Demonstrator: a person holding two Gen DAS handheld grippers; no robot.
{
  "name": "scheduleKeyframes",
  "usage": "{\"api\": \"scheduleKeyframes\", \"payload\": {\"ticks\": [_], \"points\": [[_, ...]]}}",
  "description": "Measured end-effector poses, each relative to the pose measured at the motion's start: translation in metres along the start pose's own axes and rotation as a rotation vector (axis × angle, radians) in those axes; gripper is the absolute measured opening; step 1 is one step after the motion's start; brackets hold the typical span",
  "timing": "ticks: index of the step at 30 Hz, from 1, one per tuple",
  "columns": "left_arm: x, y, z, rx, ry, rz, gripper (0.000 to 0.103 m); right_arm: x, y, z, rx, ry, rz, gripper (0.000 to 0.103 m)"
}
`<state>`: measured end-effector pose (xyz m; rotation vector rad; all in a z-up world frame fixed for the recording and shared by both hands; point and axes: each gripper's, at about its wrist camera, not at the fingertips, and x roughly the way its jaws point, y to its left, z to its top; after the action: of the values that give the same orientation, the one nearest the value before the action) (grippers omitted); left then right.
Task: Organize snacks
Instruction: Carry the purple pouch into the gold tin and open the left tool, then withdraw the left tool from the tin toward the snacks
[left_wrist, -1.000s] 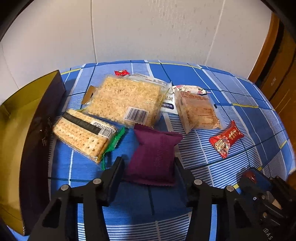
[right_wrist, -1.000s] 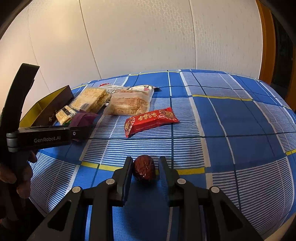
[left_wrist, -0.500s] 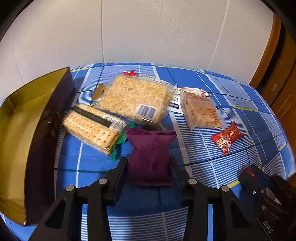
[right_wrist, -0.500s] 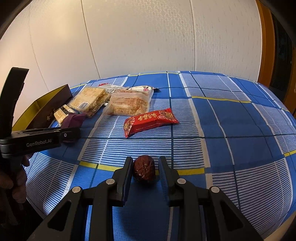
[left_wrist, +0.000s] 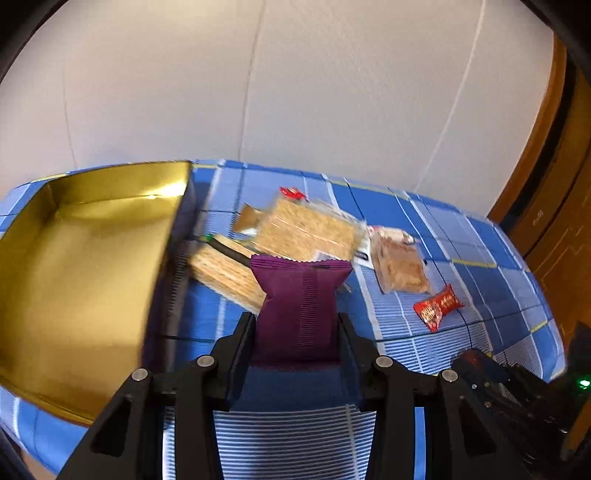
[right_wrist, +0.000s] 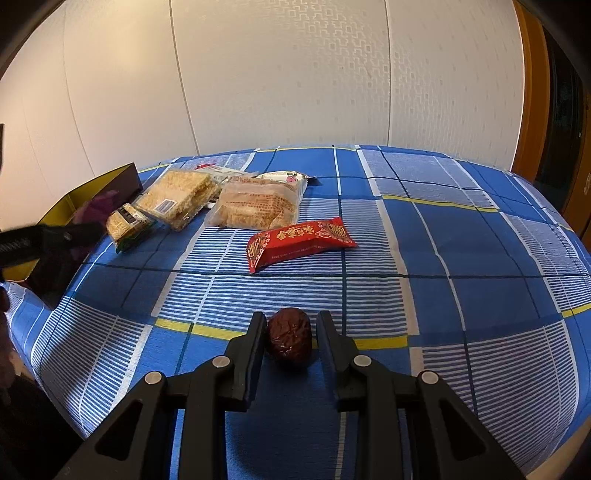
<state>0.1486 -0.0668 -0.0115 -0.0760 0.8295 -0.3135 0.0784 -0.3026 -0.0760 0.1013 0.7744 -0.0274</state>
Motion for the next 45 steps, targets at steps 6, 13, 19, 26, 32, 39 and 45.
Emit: {"api": "scheduleKeyframes", "payload": {"ticks": [6, 13, 19, 26, 32, 39, 45], "points": [[-0.025, 0.032, 0.010, -0.042, -0.069, 0.042, 0.044, 0.002, 0.006, -0.002, -0.031, -0.024, -0.032, 0.029], [-0.034, 0.095, 0.028, -0.130, -0.100, 0.131, 0.044, 0.004, 0.009, -0.002, -0.032, -0.052, -0.060, 0.029], [-0.025, 0.138, 0.036, -0.153, -0.081, 0.217, 0.044, 0.004, 0.010, -0.002, -0.035, -0.061, -0.070, 0.029], [-0.004, 0.158, 0.042, -0.152, -0.032, 0.252, 0.045, 0.006, 0.012, 0.000, -0.033, -0.061, -0.083, 0.029], [0.015, 0.169, 0.041, -0.183, -0.004, 0.265, 0.048, 0.007, 0.013, 0.000, -0.034, -0.062, -0.087, 0.029], [0.014, 0.166, 0.036, -0.185, -0.021, 0.277, 0.063, 0.007, 0.013, 0.001, -0.036, -0.064, -0.090, 0.029], [0.000, 0.155, 0.029, -0.177, -0.057, 0.257, 0.072, 0.008, 0.013, 0.001, -0.035, -0.064, -0.090, 0.029]]}}
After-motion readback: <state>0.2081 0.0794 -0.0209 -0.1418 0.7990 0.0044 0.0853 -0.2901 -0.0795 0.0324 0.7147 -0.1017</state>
